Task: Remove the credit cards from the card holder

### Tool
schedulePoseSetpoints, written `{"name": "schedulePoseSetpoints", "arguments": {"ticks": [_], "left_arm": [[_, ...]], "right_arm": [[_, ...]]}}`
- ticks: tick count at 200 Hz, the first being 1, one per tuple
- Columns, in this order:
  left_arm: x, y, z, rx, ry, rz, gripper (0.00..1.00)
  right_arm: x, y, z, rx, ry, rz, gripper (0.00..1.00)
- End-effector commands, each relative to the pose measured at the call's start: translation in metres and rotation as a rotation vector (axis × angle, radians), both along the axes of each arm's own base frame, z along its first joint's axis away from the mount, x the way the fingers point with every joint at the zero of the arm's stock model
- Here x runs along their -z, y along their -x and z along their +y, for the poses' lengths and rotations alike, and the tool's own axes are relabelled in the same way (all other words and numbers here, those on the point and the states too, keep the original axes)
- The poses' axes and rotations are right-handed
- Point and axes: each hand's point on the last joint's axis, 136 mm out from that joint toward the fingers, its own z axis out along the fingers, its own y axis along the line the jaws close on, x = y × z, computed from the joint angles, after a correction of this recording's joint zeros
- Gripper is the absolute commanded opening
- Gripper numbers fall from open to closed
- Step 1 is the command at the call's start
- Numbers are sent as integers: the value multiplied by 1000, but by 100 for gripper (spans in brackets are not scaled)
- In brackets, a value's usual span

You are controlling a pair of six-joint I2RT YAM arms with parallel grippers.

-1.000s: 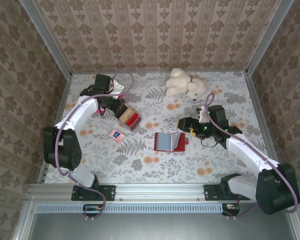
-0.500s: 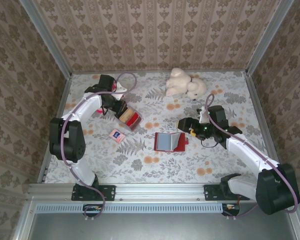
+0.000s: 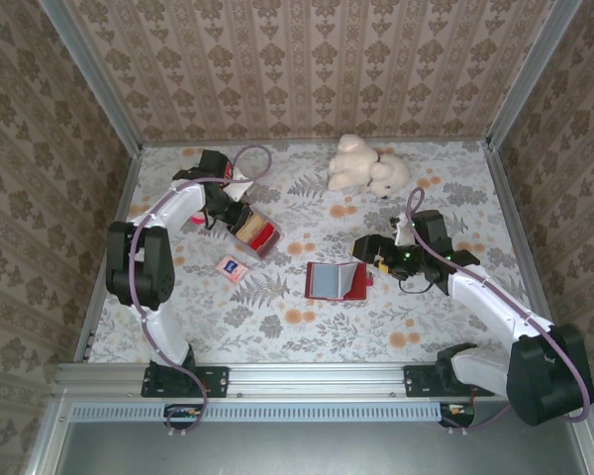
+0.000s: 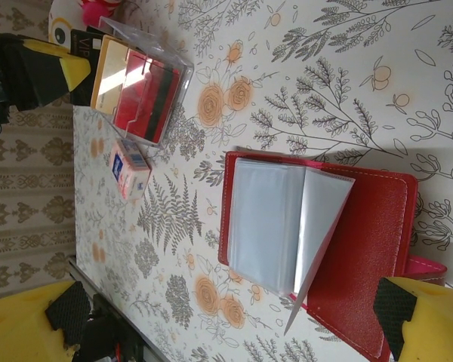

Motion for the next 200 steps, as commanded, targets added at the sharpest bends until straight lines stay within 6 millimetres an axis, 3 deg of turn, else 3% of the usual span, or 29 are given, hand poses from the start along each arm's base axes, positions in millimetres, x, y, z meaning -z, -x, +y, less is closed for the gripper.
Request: {"name": "schedulePoseSetpoints", "arguments": {"ticks": [1, 42, 72, 95, 145, 200], "left_arm": [[-20, -7, 2, -15, 7, -34, 23], [-64, -12, 0, -59, 64, -132, 42], [-97, -12, -2, -167, 147, -174, 46], [-107, -6, -5, -265, 240, -165, 50], [-79, 35, 6, -482, 311, -82, 51], [-70, 85, -19, -524, 437, -12, 56]], "right_arm": [[-4, 0, -3, 17, 5, 3, 100], [-4, -2, -1, 14, 0, 1, 100], [-1, -2, -2, 6, 17, -11, 100], [1, 0, 0, -3, 38, -14, 99], [-5, 4, 17, -38, 206, -98, 95], [16, 5, 63, -137, 363, -60, 76]]}}
